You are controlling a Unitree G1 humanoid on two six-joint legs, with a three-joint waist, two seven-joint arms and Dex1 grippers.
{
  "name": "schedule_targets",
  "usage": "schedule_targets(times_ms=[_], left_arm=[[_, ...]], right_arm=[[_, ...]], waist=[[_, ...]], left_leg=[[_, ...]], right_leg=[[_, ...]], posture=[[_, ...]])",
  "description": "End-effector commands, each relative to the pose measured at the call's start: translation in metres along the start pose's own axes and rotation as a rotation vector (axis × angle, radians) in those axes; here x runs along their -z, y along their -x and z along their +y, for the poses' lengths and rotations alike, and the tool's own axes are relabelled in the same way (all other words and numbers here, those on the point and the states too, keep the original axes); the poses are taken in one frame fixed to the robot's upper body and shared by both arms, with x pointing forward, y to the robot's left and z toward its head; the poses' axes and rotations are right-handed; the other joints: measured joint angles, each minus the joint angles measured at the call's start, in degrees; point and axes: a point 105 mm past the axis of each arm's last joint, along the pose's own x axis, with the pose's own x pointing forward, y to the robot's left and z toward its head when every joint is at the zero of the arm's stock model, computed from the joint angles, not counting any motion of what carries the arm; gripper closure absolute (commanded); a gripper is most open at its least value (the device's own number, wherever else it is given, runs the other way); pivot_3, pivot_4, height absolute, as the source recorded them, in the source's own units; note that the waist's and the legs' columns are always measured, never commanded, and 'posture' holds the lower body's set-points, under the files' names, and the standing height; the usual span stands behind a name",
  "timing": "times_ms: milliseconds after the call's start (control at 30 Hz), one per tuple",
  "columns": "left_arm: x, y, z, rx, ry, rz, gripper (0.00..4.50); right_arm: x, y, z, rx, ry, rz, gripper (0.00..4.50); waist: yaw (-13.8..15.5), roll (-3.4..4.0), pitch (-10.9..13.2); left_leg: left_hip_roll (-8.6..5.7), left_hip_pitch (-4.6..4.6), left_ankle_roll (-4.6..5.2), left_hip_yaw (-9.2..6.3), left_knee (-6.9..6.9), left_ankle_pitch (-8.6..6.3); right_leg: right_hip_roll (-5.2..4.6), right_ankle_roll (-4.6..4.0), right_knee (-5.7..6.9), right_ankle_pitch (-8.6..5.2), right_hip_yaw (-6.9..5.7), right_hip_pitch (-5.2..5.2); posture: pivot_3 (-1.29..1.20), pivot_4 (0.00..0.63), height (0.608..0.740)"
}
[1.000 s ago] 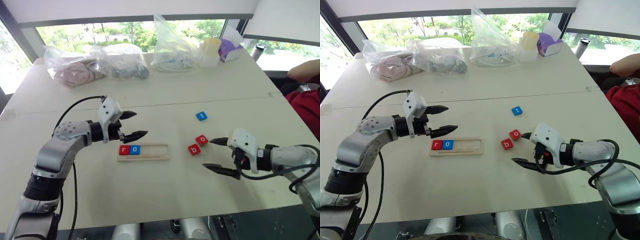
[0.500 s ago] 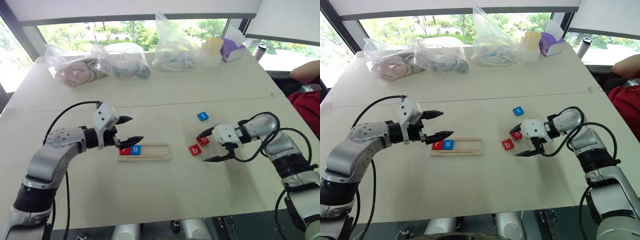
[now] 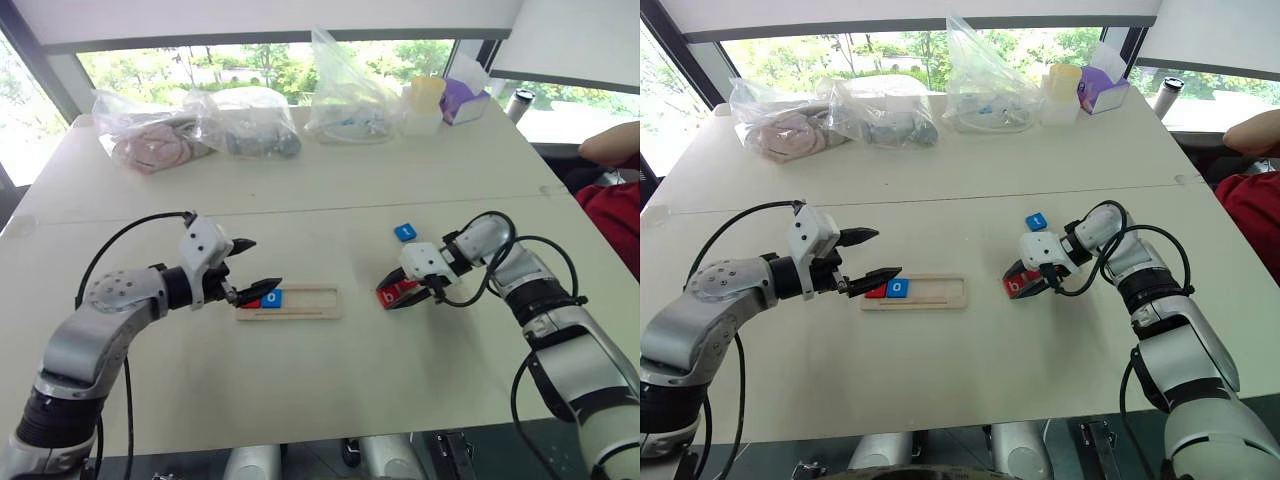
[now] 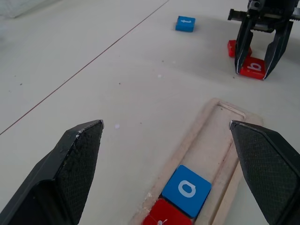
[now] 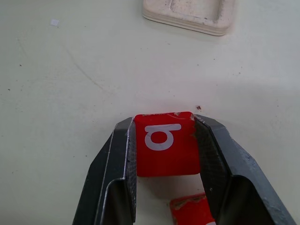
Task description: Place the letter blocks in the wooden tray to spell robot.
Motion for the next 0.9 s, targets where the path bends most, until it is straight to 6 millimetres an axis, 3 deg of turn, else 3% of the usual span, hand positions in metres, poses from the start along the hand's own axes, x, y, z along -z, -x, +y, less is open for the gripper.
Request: schedule_targets(times_ms=[33, 67, 167, 333, 467, 600, 900], left_arm=[[-0.007, 0.018, 0.007, -0.015, -0.022, 0.001, 0.00], [-0.005, 0.023, 0.007, 0.000, -0.014, 0.022, 0.00], [0.008, 0.039, 0.009, 0.025, -0.016, 0.107, 0.00], [0.011, 0.049, 0.012, 0.036, -0.035, 0.158, 0.00], [0.009, 0.050, 0.011, 0.040, -0.033, 0.158, 0.00], [0.010, 0.050, 0.008, 0.034, -0.030, 0.160, 0.00], [0.013, 0.044, 0.008, 0.011, -0.030, 0.155, 0.00]], right_arm=[[-0.074, 0.014, -0.021, 0.110, 0.009, -0.187, 3.33], [-0.090, 0.006, -0.021, 0.113, 0.021, -0.204, 3.33], [-0.113, -0.023, -0.022, 0.154, 0.031, -0.184, 3.33], [-0.130, -0.061, -0.034, 0.191, -0.084, -0.179, 3.33], [-0.131, -0.076, -0.038, 0.211, -0.140, -0.166, 3.33], [-0.120, -0.092, -0.040, 0.213, -0.169, -0.122, 3.33], [-0.117, -0.102, -0.037, 0.192, -0.176, -0.087, 3.33]], waist=[[-0.3, 0.02, 0.0], [-0.4, 0.04, 0.0], [-0.5, 0.01, 0.0], [0.2, 0.05, 0.0], [0.7, 0.04, 0.0], [1.1, 0.01, 0.0], [0.9, 0.02, 0.0]], left_leg=[[0.01, -0.07, -0.01, -0.01, 0.00, 0.00], [0.09, -0.13, -0.02, -0.08, -0.01, 0.01], [0.19, -0.07, -0.02, -0.13, -0.09, 0.01], [0.19, -0.14, -0.09, -0.07, -0.15, 0.05], [0.12, -0.21, -0.12, 0.11, -0.03, 0.07], [0.11, -0.23, -0.12, 0.21, -0.07, 0.07], [0.15, -0.20, -0.12, 0.18, -0.10, 0.07]], right_leg=[[0.00, 0.00, 0.05, 0.00, 0.00, -0.08], [0.03, 0.00, 0.16, 0.01, 0.11, -0.27], [0.18, -0.10, 0.24, 0.00, 0.18, -0.36], [0.25, -0.44, 0.27, -0.10, -0.02, -0.45], [0.13, -0.44, 0.22, -0.09, 0.04, -0.45], [0.11, -0.32, 0.10, -0.02, 0.10, -0.46], [0.21, -0.27, 0.17, 0.02, 0.09, -0.49]], posture=[[0.00, 0.150, 0.740], [0.00, 0.150, 0.740], [0.00, 0.150, 0.740], [0.00, 0.150, 0.740], [0.00, 0.150, 0.740], [0.00, 0.150, 0.740], [0.00, 0.150, 0.740]])
